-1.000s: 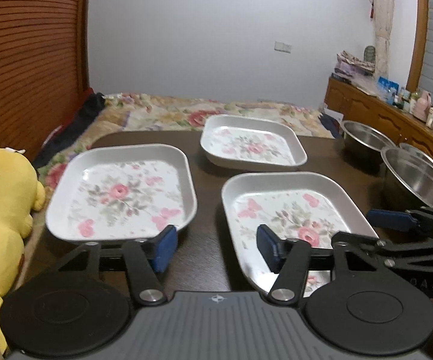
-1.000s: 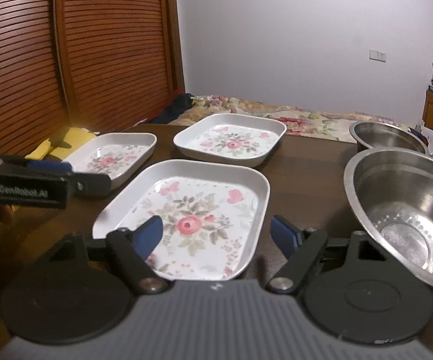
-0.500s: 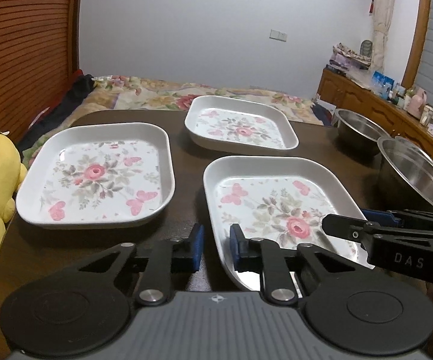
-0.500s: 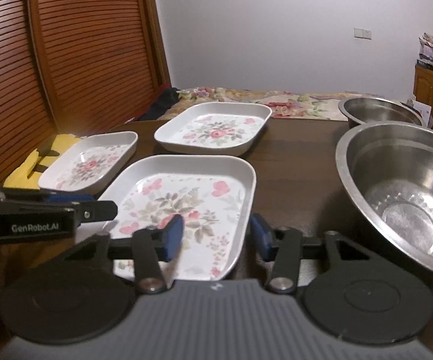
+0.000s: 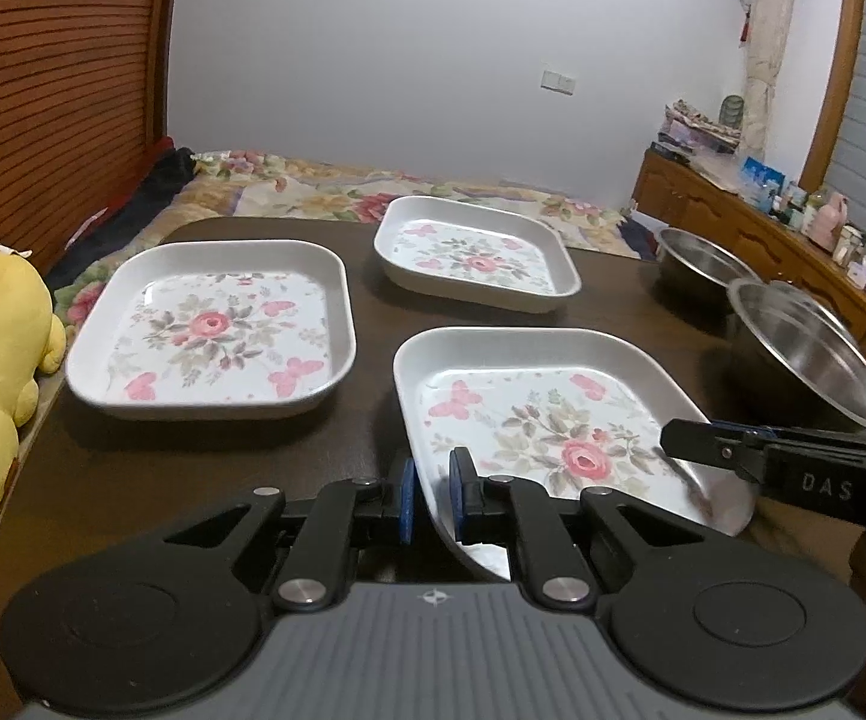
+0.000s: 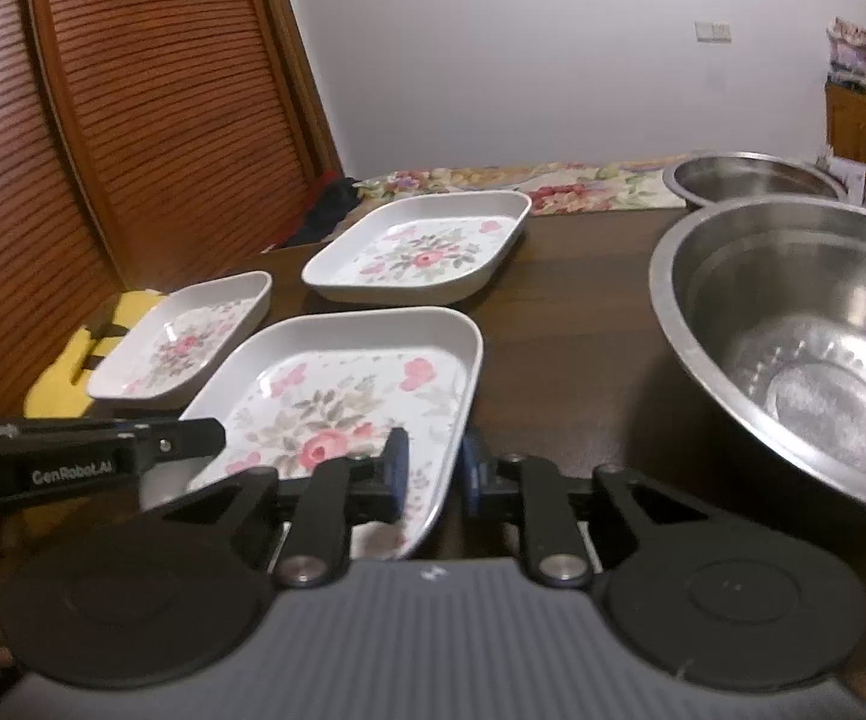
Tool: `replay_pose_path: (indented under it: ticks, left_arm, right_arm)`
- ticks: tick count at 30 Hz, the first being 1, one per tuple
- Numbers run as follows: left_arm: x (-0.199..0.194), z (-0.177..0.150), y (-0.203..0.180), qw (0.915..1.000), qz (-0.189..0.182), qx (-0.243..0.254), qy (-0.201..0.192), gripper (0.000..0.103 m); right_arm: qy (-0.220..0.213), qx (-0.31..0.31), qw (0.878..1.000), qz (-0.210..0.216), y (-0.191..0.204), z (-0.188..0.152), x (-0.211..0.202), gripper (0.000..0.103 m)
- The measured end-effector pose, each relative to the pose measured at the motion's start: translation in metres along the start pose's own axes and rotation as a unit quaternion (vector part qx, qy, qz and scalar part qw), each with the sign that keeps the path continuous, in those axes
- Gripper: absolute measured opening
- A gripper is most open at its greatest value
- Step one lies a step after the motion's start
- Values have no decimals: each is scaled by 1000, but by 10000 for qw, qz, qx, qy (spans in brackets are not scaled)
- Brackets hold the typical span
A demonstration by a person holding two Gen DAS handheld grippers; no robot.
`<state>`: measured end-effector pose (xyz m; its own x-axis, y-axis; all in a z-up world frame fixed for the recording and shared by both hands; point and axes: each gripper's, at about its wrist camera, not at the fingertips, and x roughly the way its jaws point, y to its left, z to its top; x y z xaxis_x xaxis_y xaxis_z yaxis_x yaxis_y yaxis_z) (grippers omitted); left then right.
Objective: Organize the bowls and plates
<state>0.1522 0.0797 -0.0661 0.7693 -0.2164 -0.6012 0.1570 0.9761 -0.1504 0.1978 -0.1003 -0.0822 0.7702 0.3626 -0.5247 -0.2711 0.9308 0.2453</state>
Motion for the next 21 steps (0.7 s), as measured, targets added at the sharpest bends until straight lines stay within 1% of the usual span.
replay_pose_path:
  ticks: [1,5,11,16,21]
  left_arm:
    - [-5,-2,-1,10000,-1,17,-22,14]
    - [-25,-12,-9,9999,38,137,-89,14]
    - [-47,-28,-11,9999,-46,98,-106,14]
    - [-58,-42,-11,9999,-45,71,-81,14]
    - [-65,-52,-11,10000,-20,62,-33,14]
  right_arm:
    - [-28,-14,10000,18,0,-1,-3,15]
    - [-23,24,9998,172,0,-5,-16,15]
    - [-13,-8,9993,366,3,-16,-41,15]
    - [-7,7,9988,493,6,-29,-61,15]
    - [28,-53,9985,537,12,-41,-69,15]
